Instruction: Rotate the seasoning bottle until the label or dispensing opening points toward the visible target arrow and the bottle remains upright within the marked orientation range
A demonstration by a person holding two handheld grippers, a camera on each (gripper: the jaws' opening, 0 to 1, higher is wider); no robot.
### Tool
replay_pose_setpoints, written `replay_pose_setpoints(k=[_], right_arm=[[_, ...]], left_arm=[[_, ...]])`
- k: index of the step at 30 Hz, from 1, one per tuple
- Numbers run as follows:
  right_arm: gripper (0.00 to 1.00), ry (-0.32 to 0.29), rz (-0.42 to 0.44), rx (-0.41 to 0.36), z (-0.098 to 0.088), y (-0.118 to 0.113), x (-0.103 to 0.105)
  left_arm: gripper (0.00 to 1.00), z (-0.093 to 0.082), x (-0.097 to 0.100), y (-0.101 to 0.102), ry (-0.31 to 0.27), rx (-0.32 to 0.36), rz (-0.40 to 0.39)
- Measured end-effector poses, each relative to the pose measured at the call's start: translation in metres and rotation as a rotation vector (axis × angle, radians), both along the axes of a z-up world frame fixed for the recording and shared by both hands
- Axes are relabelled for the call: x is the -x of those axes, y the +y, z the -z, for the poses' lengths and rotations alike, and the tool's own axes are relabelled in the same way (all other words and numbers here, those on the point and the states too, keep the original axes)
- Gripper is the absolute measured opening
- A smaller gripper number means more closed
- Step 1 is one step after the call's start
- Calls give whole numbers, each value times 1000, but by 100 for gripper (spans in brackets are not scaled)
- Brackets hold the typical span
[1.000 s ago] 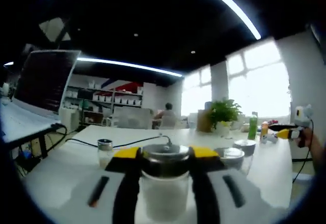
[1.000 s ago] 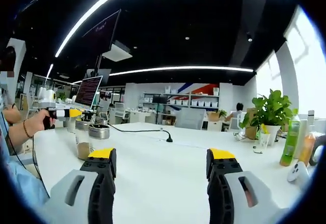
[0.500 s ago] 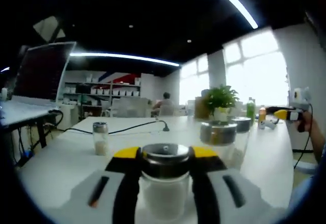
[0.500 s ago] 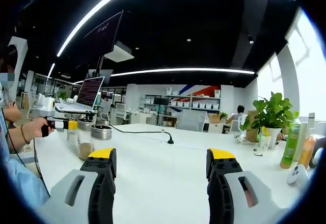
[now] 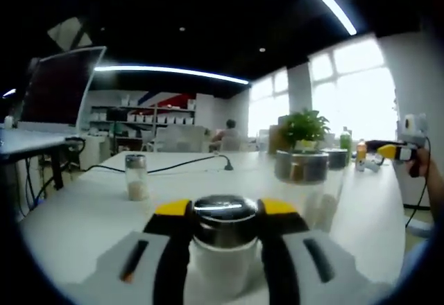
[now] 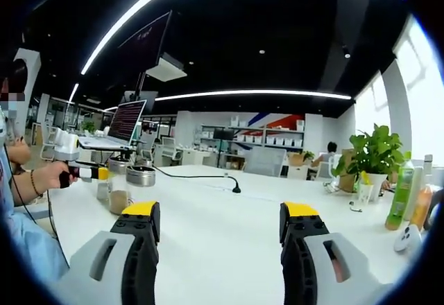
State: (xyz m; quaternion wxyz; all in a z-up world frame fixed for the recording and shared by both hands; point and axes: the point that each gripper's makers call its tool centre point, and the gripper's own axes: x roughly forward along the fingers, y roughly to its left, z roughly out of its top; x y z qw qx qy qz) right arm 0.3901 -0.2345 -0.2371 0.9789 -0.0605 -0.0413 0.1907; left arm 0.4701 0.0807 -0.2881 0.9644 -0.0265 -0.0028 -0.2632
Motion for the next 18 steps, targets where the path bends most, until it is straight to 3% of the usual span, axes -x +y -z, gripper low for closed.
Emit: replay_pose_setpoints(k=[18], right_arm=[[73, 21, -27, 33, 3, 9, 1]], left_arm=[[39, -1, 4, 2, -2, -18, 56]])
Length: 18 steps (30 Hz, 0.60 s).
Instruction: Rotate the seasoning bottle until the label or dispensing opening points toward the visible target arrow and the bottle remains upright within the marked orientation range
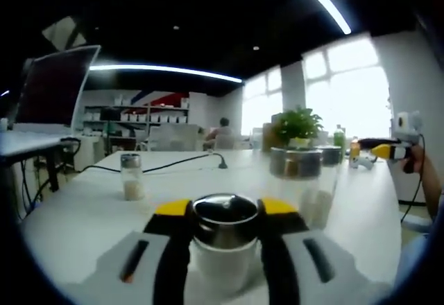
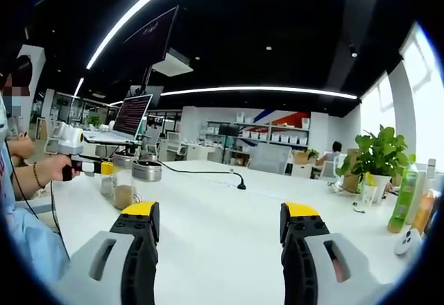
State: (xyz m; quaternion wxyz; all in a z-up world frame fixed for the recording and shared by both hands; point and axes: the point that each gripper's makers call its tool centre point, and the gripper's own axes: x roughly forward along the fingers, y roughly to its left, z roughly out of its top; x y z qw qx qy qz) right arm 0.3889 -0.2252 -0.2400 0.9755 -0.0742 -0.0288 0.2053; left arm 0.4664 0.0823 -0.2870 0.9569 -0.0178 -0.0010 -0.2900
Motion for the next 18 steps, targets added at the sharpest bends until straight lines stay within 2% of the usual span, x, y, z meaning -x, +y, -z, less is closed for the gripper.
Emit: replay_pose_setpoints(k=[6, 18], right_arm=[[73, 1, -5, -2, 0, 2, -1], [73, 10, -14, 4, 1, 7, -3]], left_arm=[[39, 1, 0, -2, 13, -20, 101], [39, 3, 2, -5, 8, -80, 233]])
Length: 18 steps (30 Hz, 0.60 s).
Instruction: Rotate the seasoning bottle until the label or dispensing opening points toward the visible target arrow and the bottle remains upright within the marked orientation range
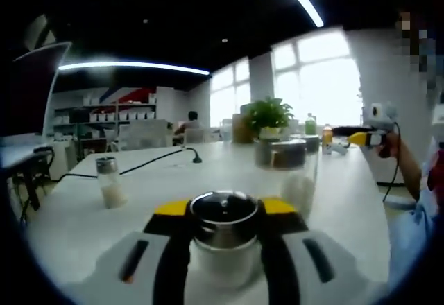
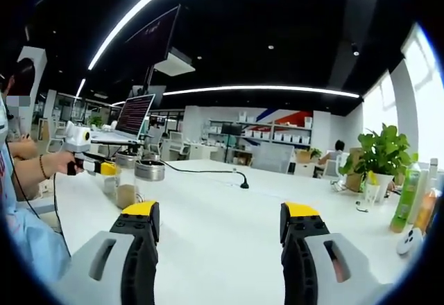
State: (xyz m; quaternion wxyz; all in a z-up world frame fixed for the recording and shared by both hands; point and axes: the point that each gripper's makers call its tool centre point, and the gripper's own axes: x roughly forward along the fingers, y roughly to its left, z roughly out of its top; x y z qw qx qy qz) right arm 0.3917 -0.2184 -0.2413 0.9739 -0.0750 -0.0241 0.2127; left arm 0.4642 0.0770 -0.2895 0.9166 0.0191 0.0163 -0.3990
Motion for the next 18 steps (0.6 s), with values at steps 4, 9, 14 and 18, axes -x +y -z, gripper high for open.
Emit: replay_pose_setpoints(k=[4, 9, 14, 18], right_arm=[[73, 1, -3, -3, 0, 0, 0], [73, -5, 2, -1, -2, -2, -1], [72, 0, -2, -5, -1, 0, -4], [72, 4, -10, -3, 0, 2, -4]], left_arm=[[39, 0, 0, -1, 10, -24, 52], [39, 0, -1, -4, -16, -42, 124], [39, 0, 0, -5, -10, -34, 187], [39, 1, 3, -7, 2, -55, 257]])
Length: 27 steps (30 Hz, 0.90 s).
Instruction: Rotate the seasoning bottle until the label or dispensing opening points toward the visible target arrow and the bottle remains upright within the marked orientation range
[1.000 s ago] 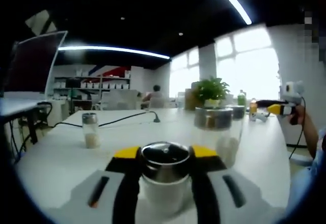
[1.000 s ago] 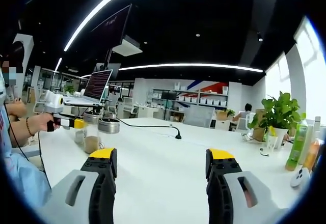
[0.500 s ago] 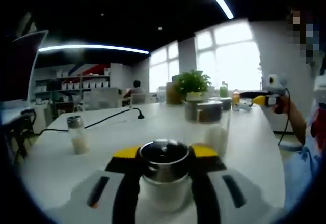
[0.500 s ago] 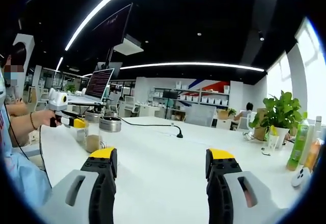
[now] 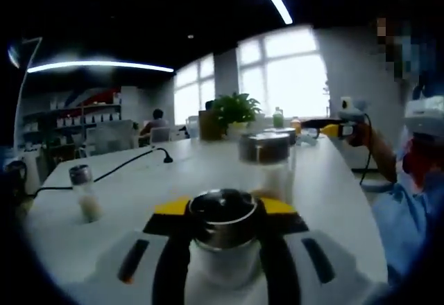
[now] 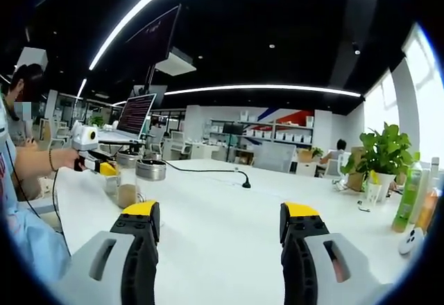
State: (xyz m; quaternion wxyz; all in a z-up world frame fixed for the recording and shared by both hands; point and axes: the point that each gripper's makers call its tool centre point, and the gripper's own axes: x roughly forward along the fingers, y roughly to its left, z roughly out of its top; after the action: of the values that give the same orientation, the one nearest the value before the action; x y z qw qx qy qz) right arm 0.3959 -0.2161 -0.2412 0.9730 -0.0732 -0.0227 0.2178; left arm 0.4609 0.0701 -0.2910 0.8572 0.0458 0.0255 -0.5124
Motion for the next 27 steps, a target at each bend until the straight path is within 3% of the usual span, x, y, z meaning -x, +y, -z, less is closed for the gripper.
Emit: replay_pose_setpoints(k=[11, 12, 14, 16, 18, 20, 23, 27], right_arm=[[71, -27, 18, -72, -9, -4, -2], [71, -20, 20, -64, -7, -3, -2], [74, -14, 16, -48, -5, -1, -2], [74, -7, 1, -49, -3, 2, -2], [74, 0, -10, -52, -2, 5, -1], [74, 7, -17, -44, 0, 6, -1], [74, 13, -16, -30, 3, 7, -2], [76, 42, -10, -46, 8, 6, -4]], left_arm=[[39, 3, 2, -4, 5, -68, 78], [41, 0, 2, -4, -10, -63, 68], [51, -5, 2, -5, 21, -14, 57], [60, -5, -2, 0, 20, -23, 34], [57, -1, -5, 6, 17, -45, 2], [56, 0, -7, 13, 52, -29, -53], [56, -9, -1, 17, 0, -8, -67], [56, -11, 9, 16, 3, -11, -86]])
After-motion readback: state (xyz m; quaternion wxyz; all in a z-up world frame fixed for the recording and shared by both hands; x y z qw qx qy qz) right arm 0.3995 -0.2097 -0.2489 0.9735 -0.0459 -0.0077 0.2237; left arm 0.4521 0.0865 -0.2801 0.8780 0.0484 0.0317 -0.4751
